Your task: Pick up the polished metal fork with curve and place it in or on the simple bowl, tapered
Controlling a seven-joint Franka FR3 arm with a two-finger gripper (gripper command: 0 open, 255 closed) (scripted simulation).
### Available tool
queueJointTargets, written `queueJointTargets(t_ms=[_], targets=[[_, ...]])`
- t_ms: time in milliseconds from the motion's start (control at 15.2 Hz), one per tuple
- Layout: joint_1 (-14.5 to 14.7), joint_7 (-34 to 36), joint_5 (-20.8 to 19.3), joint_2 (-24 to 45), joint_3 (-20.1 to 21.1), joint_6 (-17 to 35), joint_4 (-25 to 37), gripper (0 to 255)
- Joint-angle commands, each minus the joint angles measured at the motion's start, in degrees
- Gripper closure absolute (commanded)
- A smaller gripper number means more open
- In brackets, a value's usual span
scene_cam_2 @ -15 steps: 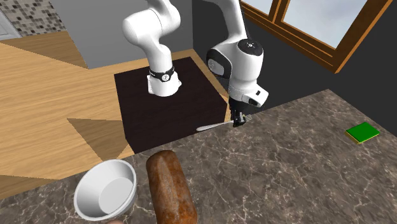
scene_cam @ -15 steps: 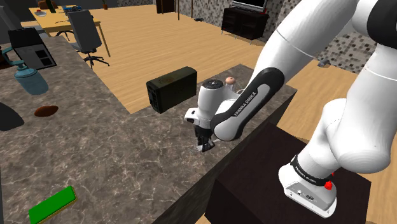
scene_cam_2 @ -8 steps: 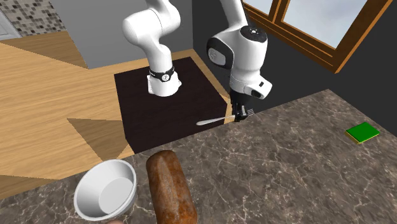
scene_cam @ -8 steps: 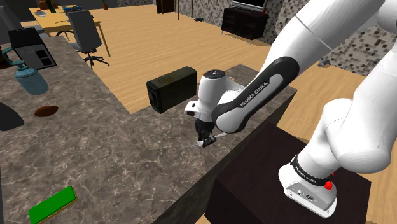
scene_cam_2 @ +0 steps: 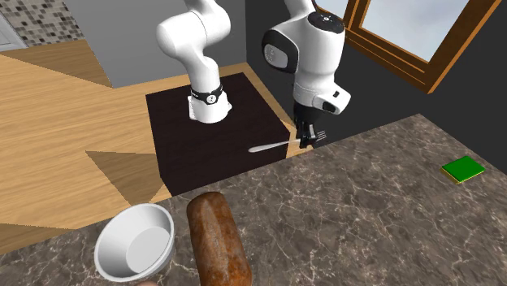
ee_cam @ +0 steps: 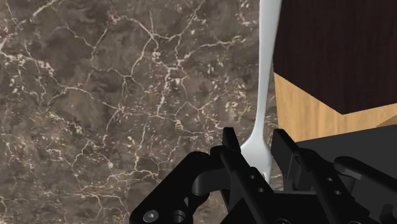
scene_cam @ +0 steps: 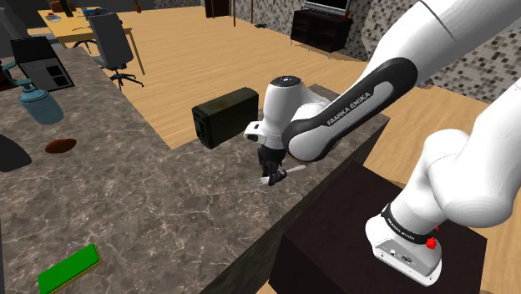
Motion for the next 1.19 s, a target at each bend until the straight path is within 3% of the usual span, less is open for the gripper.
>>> queueJointTargets(t_ms=[0,594,1122], targets=[[-1.2,-2.6,-0.2,-1.3,-1.5,-0.5,-1.0,255],[-8.7,-17.1,-2.7,-4.5,-10.8,-1.3,-3.9,255],[-15.1,-30.5,-4.6,-2.8,-19.4,-2.6,-1.4,255]])
